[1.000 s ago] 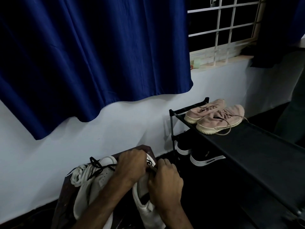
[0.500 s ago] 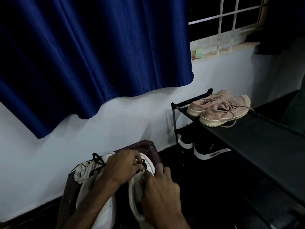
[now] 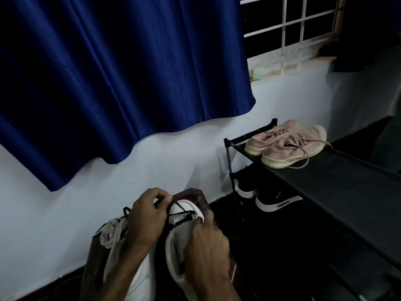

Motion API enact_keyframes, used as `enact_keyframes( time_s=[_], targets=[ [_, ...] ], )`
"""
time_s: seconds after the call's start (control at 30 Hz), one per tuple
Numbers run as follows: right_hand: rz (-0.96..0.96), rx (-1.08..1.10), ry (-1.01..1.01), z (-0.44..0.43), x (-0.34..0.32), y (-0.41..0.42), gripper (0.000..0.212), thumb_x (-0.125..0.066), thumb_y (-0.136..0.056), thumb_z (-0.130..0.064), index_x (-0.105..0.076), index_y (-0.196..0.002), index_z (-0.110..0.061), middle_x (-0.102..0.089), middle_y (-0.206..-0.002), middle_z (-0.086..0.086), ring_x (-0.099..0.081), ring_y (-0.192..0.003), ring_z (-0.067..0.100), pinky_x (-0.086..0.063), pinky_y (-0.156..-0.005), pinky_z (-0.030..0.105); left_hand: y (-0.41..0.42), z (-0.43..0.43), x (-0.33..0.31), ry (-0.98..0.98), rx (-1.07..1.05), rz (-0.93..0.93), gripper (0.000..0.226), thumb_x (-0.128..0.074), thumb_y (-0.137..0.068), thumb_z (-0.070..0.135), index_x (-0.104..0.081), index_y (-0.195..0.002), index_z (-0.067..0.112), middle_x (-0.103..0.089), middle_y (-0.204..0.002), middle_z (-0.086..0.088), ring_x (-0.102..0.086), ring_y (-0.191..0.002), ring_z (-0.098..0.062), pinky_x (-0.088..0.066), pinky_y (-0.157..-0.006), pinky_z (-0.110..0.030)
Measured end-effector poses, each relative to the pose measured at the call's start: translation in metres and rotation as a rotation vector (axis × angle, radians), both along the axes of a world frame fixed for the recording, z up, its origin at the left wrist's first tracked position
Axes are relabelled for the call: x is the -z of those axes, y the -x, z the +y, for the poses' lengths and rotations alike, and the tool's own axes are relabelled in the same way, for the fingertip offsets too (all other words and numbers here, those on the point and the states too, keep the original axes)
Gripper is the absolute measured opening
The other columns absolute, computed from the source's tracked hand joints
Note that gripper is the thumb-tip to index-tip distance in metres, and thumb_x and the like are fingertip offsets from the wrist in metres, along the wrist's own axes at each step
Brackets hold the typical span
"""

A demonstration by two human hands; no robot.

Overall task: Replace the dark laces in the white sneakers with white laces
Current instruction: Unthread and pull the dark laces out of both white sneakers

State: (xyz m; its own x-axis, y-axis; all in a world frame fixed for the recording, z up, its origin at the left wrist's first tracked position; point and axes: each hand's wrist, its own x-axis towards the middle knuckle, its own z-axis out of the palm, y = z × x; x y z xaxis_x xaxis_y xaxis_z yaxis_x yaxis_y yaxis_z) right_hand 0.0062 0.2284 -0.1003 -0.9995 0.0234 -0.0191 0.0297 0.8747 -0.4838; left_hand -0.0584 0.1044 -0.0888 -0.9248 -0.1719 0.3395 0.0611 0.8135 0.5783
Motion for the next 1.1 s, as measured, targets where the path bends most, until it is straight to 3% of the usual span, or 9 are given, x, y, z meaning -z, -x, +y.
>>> enact_keyframes(
  time_s=[0.13, 0.23, 0.33, 0.47, 0.6, 0.77, 0.93, 1.0, 1.1],
  targets=[
    [0.016, -0.082, 0.06, 0.007, 0.005, -0.003, 0.033, -0.033, -0.099, -0.028, -0.053, -0.122, -0.015, -0.036, -0.137, 0.004, -0.064, -0.099, 0.027, -0.042, -0.072, 0.033, -0.006, 0.009, -0.011, 0.373, 0.164, -0.022, 0.013, -0.067, -0.087, 0.033, -0.06, -0.099, 0.035, -0.058, -0.103, 0.021, -0.055, -0.095, -0.005, -0.045, -0.073, -0.029],
    [-0.044, -0.15, 0.295, 0.032, 0.014, 0.002, 0.044, -0.037, -0.096, -0.056, -0.061, -0.112, -0.022, -0.055, -0.119, 0.0, -0.063, -0.101, 0.026, -0.049, -0.083, 0.034, -0.008, 0.018, -0.016, 0.482, 0.223, -0.168, 0.019, -0.068, -0.084, 0.036, -0.059, -0.101, 0.034, -0.059, -0.106, 0.019, -0.057, -0.101, -0.006, -0.043, -0.08, -0.027],
    [-0.064, -0.004, 0.49, 0.057, 0.025, 0.028, 0.054, -0.04, -0.089, -0.067, -0.068, -0.101, -0.023, -0.068, -0.1, 0.0, -0.065, -0.095, 0.022, -0.052, -0.083, 0.036, -0.007, 0.023, -0.007, 0.551, 0.178, -0.243, 0.023, -0.07, -0.081, 0.036, -0.058, -0.1, 0.034, -0.062, -0.106, 0.016, -0.059, -0.105, -0.007, -0.041, -0.082, -0.026],
    [-0.057, -0.04, 0.416, 0.042, 0.036, 0.053, 0.037, -0.059, -0.081, -0.055, -0.066, -0.094, -0.021, -0.069, -0.096, 0.0, -0.066, -0.091, 0.022, -0.053, -0.078, 0.034, -0.008, 0.026, -0.001, 0.554, 0.113, -0.237, 0.016, -0.069, -0.081, 0.037, -0.053, -0.083, 0.036, -0.067, -0.097, 0.014, -0.062, -0.099, -0.008, -0.043, -0.08, -0.025],
    [0.024, 0.013, 0.397, 0.028, 0.042, 0.064, 0.02, -0.058, -0.083, -0.033, -0.066, -0.089, -0.016, -0.069, -0.095, 0.003, -0.065, -0.09, 0.026, -0.049, -0.075, 0.032, -0.01, 0.029, -0.001, 0.563, 0.114, -0.219, 0.009, -0.066, -0.085, 0.037, -0.058, -0.084, 0.035, -0.065, -0.102, 0.012, -0.06, -0.104, -0.01, -0.042, -0.083, -0.026],
    [-0.42, 0.066, 1.319, 0.032, 0.046, 0.071, 0.016, -0.058, -0.079, -0.015, -0.066, -0.064, -0.015, -0.057, -0.06, 0.002, -0.046, -0.055, 0.014, -0.033, -0.055, 0.029, -0.011, 0.029, 0.007, 0.539, 0.1, -0.173, 0.004, -0.061, -0.087, 0.03, -0.063, -0.084, 0.031, -0.062, -0.102, 0.008, -0.062, -0.101, -0.015, -0.047, -0.083, -0.033],
    [-0.564, -0.11, 1.643, 0.059, 0.02, 0.087, 0.028, -0.049, -0.083, -0.033, -0.057, -0.059, -0.022, -0.047, -0.064, -0.004, -0.036, -0.056, 0.01, -0.022, -0.055, 0.027, -0.008, 0.029, 0.009, 0.579, 0.11, -0.178, 0.011, -0.057, -0.092, 0.032, -0.067, -0.094, 0.031, -0.058, -0.103, 0.006, -0.062, -0.102, -0.017, -0.045, -0.081, -0.033],
    [-0.447, 0.036, 1.73, 0.072, 0.01, 0.089, 0.04, -0.045, -0.091, -0.042, -0.049, -0.057, -0.022, -0.044, -0.061, -0.003, -0.034, -0.053, 0.01, -0.02, -0.055, 0.029, -0.007, 0.027, 0.008, 0.544, 0.11, -0.184, 0.01, -0.058, -0.092, 0.029, -0.067, -0.089, 0.03, -0.056, -0.1, 0.007, -0.062, -0.1, -0.017, -0.047, -0.08, -0.033],
    [-0.221, 0.3, 1.584, 0.071, 0.018, 0.07, 0.039, -0.047, -0.099, -0.036, -0.048, -0.063, -0.019, -0.043, -0.051, -0.006, -0.036, -0.041, 0.006, -0.027, -0.046, 0.022, -0.011, 0.026, 0.011, 0.469, 0.044, -0.136, 0.01, -0.054, -0.093, 0.028, -0.063, -0.089, 0.026, -0.053, -0.101, 0.005, -0.063, -0.096, -0.022, -0.049, -0.079, -0.039]
  ],
)
